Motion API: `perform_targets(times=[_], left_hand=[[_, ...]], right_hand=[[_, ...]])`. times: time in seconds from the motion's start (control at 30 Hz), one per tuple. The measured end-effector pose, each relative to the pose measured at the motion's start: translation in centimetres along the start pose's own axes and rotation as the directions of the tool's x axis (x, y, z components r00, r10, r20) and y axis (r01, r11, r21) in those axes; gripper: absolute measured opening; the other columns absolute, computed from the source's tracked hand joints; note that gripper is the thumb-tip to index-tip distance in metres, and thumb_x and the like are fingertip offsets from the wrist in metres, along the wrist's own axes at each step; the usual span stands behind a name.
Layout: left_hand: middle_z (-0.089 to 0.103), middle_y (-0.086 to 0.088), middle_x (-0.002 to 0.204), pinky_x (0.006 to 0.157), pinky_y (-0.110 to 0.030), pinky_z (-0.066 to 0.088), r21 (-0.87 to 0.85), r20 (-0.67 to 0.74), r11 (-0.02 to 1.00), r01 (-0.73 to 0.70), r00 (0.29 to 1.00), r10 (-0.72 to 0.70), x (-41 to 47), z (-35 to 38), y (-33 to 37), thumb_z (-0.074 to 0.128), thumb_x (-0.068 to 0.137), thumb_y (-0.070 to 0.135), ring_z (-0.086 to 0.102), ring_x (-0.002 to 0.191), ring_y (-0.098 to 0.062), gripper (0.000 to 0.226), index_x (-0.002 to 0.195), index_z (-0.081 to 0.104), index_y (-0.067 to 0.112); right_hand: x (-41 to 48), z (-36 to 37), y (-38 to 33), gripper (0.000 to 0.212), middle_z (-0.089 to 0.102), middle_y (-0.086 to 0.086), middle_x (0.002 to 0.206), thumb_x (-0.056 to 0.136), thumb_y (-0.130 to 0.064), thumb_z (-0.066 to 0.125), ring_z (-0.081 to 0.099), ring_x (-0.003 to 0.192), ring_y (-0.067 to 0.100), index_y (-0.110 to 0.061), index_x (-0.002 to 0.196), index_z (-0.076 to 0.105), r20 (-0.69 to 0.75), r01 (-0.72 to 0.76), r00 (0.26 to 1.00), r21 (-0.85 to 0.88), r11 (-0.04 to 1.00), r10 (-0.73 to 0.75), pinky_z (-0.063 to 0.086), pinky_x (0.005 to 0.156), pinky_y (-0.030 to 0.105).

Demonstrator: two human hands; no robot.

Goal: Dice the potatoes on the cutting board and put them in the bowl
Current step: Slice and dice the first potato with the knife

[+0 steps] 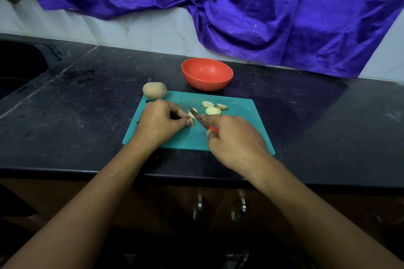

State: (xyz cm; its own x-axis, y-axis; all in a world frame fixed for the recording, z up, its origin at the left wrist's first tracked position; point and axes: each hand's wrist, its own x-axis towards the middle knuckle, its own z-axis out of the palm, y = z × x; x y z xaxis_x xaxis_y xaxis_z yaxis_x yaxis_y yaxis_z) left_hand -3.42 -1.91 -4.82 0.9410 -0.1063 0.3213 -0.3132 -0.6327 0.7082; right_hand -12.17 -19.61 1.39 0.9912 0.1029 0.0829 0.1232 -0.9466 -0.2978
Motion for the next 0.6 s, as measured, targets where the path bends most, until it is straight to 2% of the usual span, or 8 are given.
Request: perform_targets(times=[0.2,0.27,0.43,0.6], left_hand=[[0.075,0.018,0.079,0.085,-0.031,0.058,-0.011,0.001,1.0,0.002,1.0,-0.002,-0.1,-0.1,0.0,0.087,0.079,0.024,0.069,0.081,0.001,0.011,0.076,0.078,0.03],[0.075,0.018,0.078,0.086,-0.031,0.058,-0.006,0.005,1.0,0.004,1.0,-0.004,-0.1,-0.1,0.0,0.086,0.08,0.025,0.069,0.082,0.0,0.01,0.076,0.079,0.03],[0.073,0.02,0.076,0.084,-0.022,0.055,0.008,0.002,1.0,-0.005,1.0,0.005,-0.1,-0.1,0.1,0.085,0.08,0.022,0.068,0.08,0.003,0.011,0.075,0.078,0.029],[0.073,0.02,0.074,0.08,-0.017,0.052,0.019,0.001,1.0,-0.021,1.0,0.021,-0.1,-0.2,0.1,0.084,0.08,0.019,0.068,0.078,0.004,0.016,0.072,0.076,0.031]], right_hand=[[0.7,0.6,-1.1,0.049,0.065,-0.003,0.114,0.101,-0.025,0.051,0.061,0.097,0.02,-0.044,0.145,0.05,0.045,0.016,0.999,-0.055,0.998,-0.013,0.044,0.07,0.036],[0.7,0.6,-1.2,0.049,0.064,-0.003,0.11,0.101,-0.026,0.051,0.06,0.095,0.018,-0.043,0.147,0.048,0.055,0.015,0.998,-0.075,0.997,-0.011,0.046,0.071,0.036],[0.9,1.1,-2.0,0.047,0.064,0.002,0.115,0.101,-0.026,0.049,0.061,0.101,0.025,-0.035,0.147,0.05,0.034,0.03,0.999,-0.158,0.987,-0.025,0.041,0.071,0.036],[1.3,1.9,-2.4,0.05,0.066,0.005,0.11,0.101,-0.024,0.048,0.063,0.099,0.028,-0.03,0.15,0.045,0.008,0.043,0.999,-0.2,0.979,-0.043,0.037,0.067,0.037]])
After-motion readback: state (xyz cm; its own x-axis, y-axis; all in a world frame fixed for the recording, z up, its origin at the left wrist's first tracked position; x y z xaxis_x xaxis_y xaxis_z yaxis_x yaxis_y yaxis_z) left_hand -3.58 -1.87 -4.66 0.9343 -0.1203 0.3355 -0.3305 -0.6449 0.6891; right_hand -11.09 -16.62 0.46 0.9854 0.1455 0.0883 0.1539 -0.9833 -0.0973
